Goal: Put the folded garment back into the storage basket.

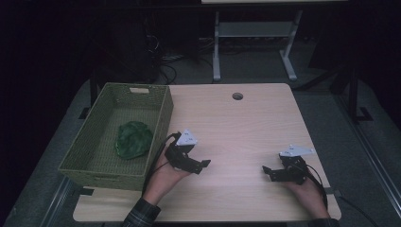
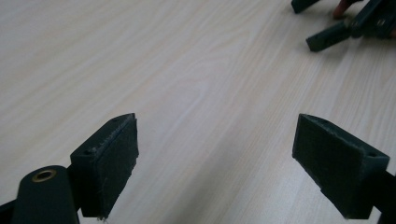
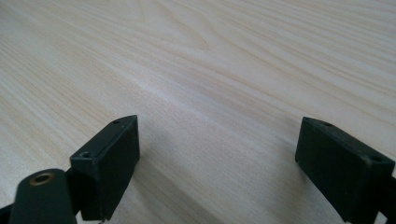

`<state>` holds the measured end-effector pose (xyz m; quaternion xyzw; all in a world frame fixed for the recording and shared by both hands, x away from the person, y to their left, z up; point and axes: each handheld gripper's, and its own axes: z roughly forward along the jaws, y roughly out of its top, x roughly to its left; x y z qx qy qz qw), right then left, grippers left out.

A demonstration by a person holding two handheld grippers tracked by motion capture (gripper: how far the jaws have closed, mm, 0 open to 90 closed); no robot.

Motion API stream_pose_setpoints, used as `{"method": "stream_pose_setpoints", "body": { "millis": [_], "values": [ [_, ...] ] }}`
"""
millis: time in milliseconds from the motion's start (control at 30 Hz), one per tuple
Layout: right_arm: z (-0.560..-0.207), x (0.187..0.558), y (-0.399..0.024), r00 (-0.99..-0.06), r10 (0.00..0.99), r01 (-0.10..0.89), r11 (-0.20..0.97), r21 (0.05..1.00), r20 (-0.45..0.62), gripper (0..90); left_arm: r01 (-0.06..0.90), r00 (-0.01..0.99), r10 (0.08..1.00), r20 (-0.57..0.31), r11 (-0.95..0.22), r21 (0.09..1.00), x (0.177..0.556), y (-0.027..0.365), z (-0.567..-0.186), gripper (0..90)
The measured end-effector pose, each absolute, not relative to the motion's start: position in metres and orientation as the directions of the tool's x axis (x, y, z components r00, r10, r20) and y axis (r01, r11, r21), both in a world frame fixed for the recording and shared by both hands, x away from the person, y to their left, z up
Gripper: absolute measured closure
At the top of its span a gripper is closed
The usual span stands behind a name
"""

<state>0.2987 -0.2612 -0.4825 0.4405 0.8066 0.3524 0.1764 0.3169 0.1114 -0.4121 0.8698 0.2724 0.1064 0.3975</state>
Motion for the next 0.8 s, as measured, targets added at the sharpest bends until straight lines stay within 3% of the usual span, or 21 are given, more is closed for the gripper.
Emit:
{"method": "stream_pose_setpoints", "body": {
  "millis": [367,800],
  "values": [
    [-0.483,0.299,-0.261,-0.553,0.833,0.585,0.366,0.723,0.026,13.3,0.393,0.818,0.576,-0.007,-0.55,0.737,0.325,0.111,-0.465,13.8],
    [-0.483,0.299,-0.261,-0.556,0.831,0.584,0.368,0.724,0.026,13.3,0.407,0.804,0.594,0.011,-0.564,0.719,0.327,0.114,-0.478,13.0]
  ]
}}
